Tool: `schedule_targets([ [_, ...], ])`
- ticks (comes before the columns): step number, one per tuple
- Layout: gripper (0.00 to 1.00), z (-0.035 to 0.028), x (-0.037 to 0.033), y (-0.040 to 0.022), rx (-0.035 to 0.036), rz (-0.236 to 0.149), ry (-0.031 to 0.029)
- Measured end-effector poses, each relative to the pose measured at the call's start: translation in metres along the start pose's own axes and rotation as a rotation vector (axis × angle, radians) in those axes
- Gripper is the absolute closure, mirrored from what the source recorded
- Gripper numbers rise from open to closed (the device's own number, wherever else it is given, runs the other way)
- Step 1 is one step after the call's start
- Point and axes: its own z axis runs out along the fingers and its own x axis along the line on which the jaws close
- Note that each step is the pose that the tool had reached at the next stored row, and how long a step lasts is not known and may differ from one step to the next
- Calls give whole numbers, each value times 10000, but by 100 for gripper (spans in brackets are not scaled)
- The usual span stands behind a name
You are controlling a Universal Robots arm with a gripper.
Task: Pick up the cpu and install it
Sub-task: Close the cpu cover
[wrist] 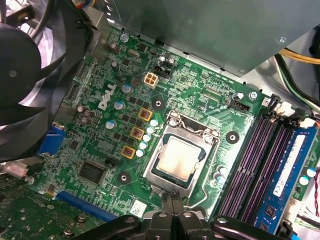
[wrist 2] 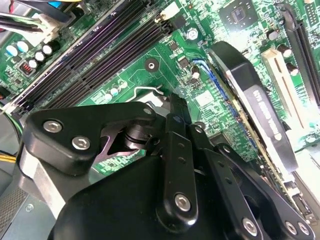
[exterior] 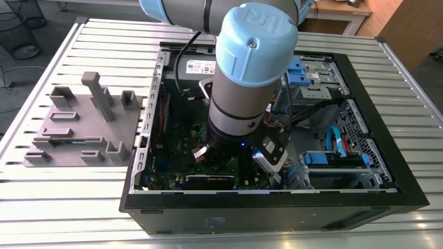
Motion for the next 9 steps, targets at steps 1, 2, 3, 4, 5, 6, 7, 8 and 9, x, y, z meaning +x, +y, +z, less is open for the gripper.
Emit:
schedule_targets([
  [1,89,3,1,0,2,1,1],
  [2,89,6,1,0,2,2,1],
  [3,89,14,0,0,0,2,-2],
  [4,89,23,0,-1,0,2,-1],
  [5,89,35,0,-2,1,2,-1],
  [6,89,50,-1,-3,0,2,-1],
  [7,89,62,-1,-3,1,2,0],
  [8,89,65,0,-4,2,2,1],
  [9,89,64,0,-4,3,2,1],
])
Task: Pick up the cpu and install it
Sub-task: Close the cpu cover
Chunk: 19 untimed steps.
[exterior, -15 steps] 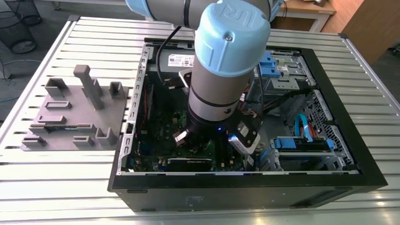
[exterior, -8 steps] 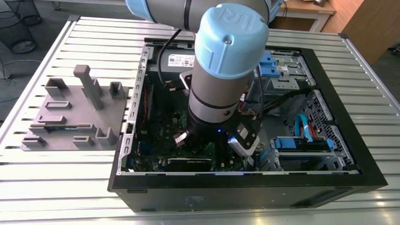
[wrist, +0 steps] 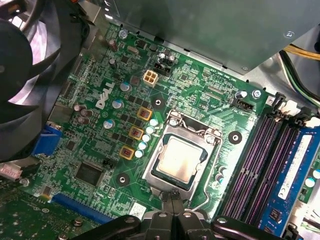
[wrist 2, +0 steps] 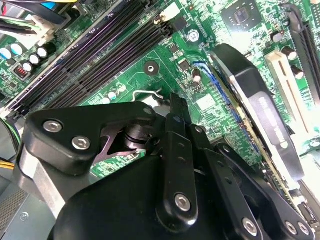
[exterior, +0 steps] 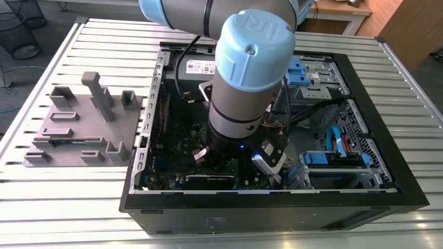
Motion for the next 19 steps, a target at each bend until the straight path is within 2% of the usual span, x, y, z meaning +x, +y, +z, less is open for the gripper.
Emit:
schedule_targets([
  [19,89,31,-23,-3,-1,0,-1],
])
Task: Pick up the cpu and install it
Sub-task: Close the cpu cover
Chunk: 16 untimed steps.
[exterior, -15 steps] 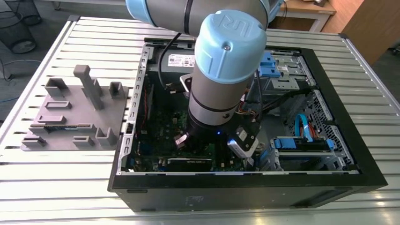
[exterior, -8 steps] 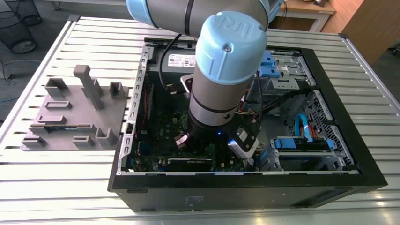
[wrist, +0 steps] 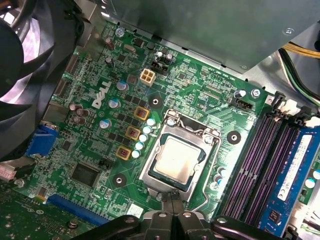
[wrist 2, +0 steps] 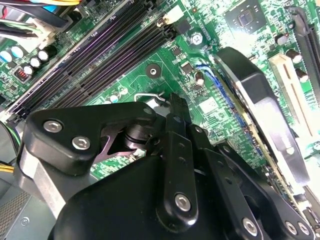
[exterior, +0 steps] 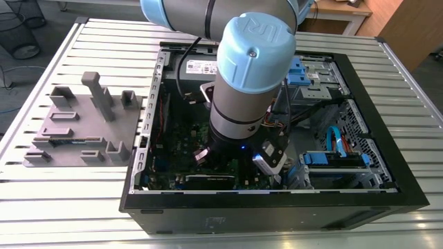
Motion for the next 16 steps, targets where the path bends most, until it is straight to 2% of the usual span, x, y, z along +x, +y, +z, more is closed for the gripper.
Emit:
schedule_targets([
  [7,89,-25,-7,17,-4,-1,-2],
  [16,89,-29,-30,72,-6,-2,-2],
])
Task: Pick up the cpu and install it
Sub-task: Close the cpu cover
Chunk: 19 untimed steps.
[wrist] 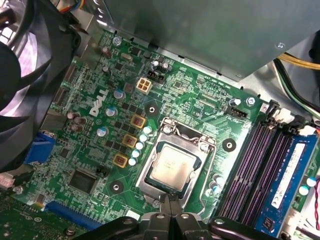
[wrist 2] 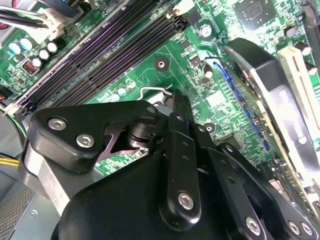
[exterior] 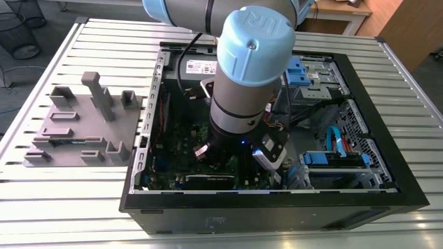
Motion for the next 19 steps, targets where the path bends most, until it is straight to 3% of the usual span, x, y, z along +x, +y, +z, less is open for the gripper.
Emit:
schedule_targets([
  [9,89,-112,-2,16,-2,1,-2],
  [19,89,-189,-21,67,-1,1,-1],
])
